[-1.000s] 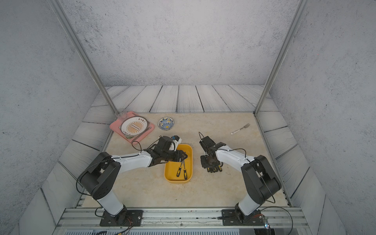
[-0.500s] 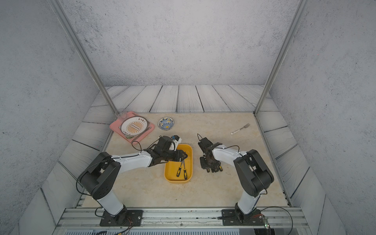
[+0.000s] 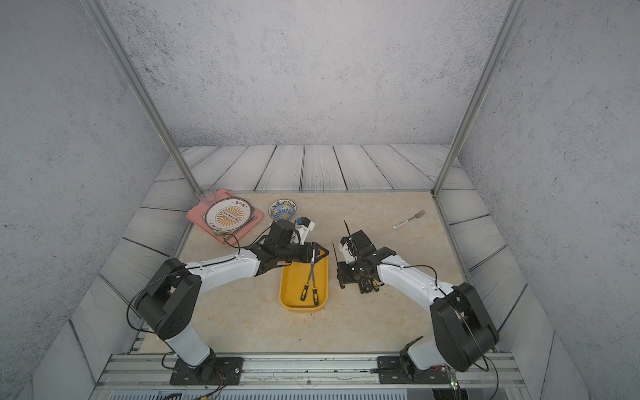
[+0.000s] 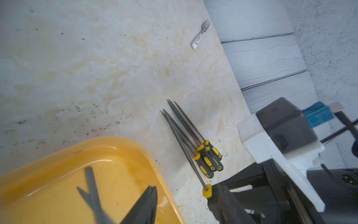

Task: Put the file tool into the storage box
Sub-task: Pick up the file tool from the center of the board, then place the file tool in the storage box.

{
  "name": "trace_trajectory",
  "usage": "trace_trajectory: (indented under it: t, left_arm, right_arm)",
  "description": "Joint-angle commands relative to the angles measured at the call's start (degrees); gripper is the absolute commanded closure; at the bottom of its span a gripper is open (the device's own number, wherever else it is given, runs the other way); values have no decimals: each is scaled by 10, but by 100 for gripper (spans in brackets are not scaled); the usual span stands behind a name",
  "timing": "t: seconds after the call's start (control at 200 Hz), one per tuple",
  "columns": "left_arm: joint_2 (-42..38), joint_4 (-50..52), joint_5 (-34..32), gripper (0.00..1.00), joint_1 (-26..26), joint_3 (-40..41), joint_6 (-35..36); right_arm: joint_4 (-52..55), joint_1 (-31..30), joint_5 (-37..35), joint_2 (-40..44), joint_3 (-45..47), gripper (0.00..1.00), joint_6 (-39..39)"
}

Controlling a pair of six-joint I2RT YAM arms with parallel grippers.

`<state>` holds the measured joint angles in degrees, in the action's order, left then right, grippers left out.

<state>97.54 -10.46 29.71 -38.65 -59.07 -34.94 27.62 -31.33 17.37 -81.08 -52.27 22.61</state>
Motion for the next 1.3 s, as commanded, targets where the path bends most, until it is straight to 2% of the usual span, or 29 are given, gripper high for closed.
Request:
trace_trajectory:
  t: [0.0,0.255,0.28,0.335,0.4,0.481,0.516,0.561,0.606,0.761,0.816,0.911,0.981,1.191,1.296]
  left_arm:
    - [9,-22,24,45,0,-16,-13]
    - [42,-35,35,49,0,-30,-26]
    - [44,-36,35,53,0,-30,-26]
    - [45,-36,37,72,-1,-30,-28]
    - [43,-30,37,90,0,-26,-25]
    - [31,-16,30,97,0,-15,-13]
    - [24,-9,26,97,0,-7,-6]
    - [14,6,19,97,0,1,8]
    - [4,25,10,97,1,9,24]
    - [-12,57,-10,96,1,47,51]
    - [-11,59,-17,93,1,57,52]
    - [-3,60,-20,61,1,61,52]
    - [2,60,-20,51,0,54,51]
    - [7,47,-23,49,1,46,38]
    - [9,40,-23,49,0,47,33]
  right_arm:
    - [2,-1,68,14,-21,100,-18]
    - [-39,-2,143,45,-27,100,-18]
    - [-40,-2,145,47,-27,100,-18]
    - [-40,-2,144,48,-29,100,-18]
    - [-36,-2,141,45,-29,100,-19]
    - [-31,-2,137,40,-32,100,-17]
    - [-28,-2,133,38,-34,93,-16]
    - [-20,-2,126,35,-38,82,-16]
    - [-15,-2,117,33,-40,75,-15]
    - [-12,-2,74,30,-30,71,-8]
    - [-6,-2,51,27,-27,70,-4]
    - [17,-2,-13,19,-27,66,5]
    - [44,-1,-65,9,-30,64,12]
    - [106,-1,-214,-21,-28,62,19]
    - [117,-1,-257,-41,-26,62,8]
